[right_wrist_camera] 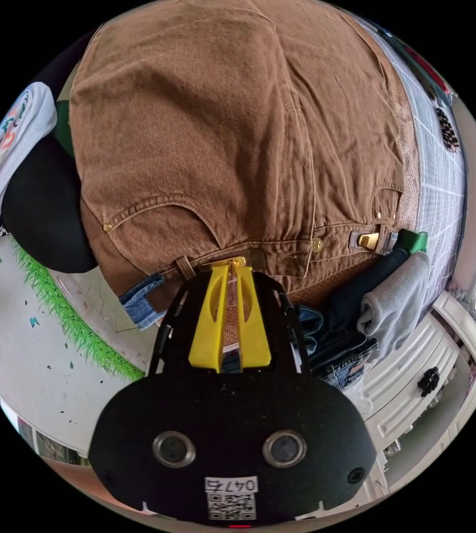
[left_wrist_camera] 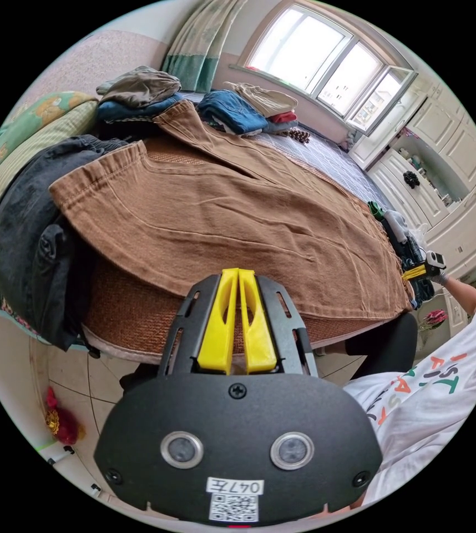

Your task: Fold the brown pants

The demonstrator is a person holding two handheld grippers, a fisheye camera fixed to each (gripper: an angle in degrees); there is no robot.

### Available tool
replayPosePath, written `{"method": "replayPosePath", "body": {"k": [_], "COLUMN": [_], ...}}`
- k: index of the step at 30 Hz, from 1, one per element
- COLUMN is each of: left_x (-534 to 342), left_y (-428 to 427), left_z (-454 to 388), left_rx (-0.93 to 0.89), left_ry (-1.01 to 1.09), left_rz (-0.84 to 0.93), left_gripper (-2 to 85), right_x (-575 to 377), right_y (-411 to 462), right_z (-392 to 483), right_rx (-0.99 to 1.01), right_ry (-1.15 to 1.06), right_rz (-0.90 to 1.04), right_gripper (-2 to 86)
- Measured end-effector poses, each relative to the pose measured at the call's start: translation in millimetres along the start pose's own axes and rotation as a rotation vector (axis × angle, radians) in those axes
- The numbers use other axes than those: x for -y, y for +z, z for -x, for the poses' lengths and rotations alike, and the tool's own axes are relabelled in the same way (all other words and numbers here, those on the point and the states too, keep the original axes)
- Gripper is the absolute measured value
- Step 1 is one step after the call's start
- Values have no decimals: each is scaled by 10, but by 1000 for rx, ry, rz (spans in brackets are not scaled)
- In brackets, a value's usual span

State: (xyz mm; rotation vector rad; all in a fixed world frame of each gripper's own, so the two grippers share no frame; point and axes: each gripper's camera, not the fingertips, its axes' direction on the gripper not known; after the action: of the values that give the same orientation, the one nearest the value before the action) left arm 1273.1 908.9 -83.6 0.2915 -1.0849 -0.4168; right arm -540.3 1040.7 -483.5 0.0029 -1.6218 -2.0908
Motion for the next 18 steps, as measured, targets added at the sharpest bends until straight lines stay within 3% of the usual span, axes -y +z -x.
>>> {"method": "replayPosePath", "body": {"k": [6, 9, 13, 15, 18], "left_x": [-123, -188, -292, -355, -471], "left_y": [-77, -127, -208, -252, -350], "left_z": [123, 230, 385, 453, 554], "left_rx": [-7, -21, -34, -36, -32], "left_ry": [-6, -12, -15, -22, -42], "left_rz": [-9, -9, -8, -13, -22], "left_gripper": [-10, -10, -9, -9, -5], "right_x": [-1103, -2316, -4073, -4599, -5214], "right_y": [214, -139, -123, 255, 1097], "right_z": [16, 81, 1269, 1942, 2955], "right_rx": [41, 16, -90, -85, -52], "right_ry": [128, 489, 986, 1158, 1390], "right_rz": [-14, -376, -865, -975, -981], "right_gripper": [24, 30, 35, 43, 64]}}
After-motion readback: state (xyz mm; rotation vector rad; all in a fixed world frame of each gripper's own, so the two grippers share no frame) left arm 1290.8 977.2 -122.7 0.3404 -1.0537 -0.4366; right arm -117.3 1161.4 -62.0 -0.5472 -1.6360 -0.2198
